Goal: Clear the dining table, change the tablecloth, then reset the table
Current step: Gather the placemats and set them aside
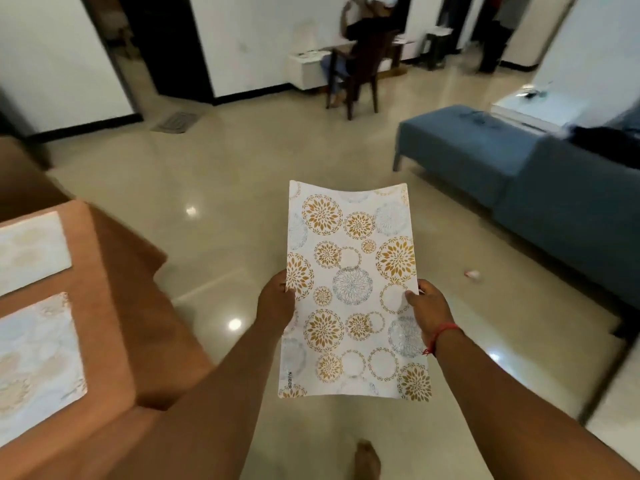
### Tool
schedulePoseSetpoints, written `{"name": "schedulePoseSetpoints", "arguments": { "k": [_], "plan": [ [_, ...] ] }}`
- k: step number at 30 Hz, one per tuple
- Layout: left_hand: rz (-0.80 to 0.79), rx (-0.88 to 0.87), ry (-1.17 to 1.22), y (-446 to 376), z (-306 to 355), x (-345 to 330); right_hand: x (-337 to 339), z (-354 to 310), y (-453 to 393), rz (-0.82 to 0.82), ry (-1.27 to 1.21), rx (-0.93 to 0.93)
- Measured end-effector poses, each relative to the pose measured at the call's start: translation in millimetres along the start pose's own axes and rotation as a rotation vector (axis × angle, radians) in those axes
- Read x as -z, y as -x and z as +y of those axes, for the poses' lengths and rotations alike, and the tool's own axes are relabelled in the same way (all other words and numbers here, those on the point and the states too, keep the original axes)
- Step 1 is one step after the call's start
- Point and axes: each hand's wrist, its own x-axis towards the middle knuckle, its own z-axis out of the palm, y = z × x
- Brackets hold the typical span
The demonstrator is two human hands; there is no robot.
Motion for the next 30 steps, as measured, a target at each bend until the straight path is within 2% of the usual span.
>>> {"name": "schedulePoseSetpoints", "arguments": {
  "k": [3,6,9,12,18,21,24,27,30],
  "plan": [
    [0.16,0.096,-0.004,-41,-2,45,-68,-35,-59,-0.19,0.069,0.012],
    [0.366,0.194,-0.022,-103,-69,115,-149,-77,-108,-0.391,0.152,0.057],
    [0.555,0.275,0.003,-77,-62,171,-235,-111,-117,-0.555,0.236,0.136],
    [0.749,0.329,0.08,-41,-40,214,-326,-138,-99,-0.741,0.331,0.238],
    [1.02,0.483,0.169,-11,-110,328,-501,-168,-35,-0.991,0.501,0.418],
    [1.134,0.578,0.214,11,-142,375,-584,-172,14,-1.101,0.566,0.451],
    [1.246,0.623,0.296,25,-166,406,-643,-178,57,-1.171,0.634,0.539],
    [1.32,0.683,0.407,43,-189,421,-685,-174,96,-1.357,0.644,0.66],
    [1.428,0.722,0.544,62,-215,438,-743,-163,127,-1.437,0.773,0.685]
  ]
}}
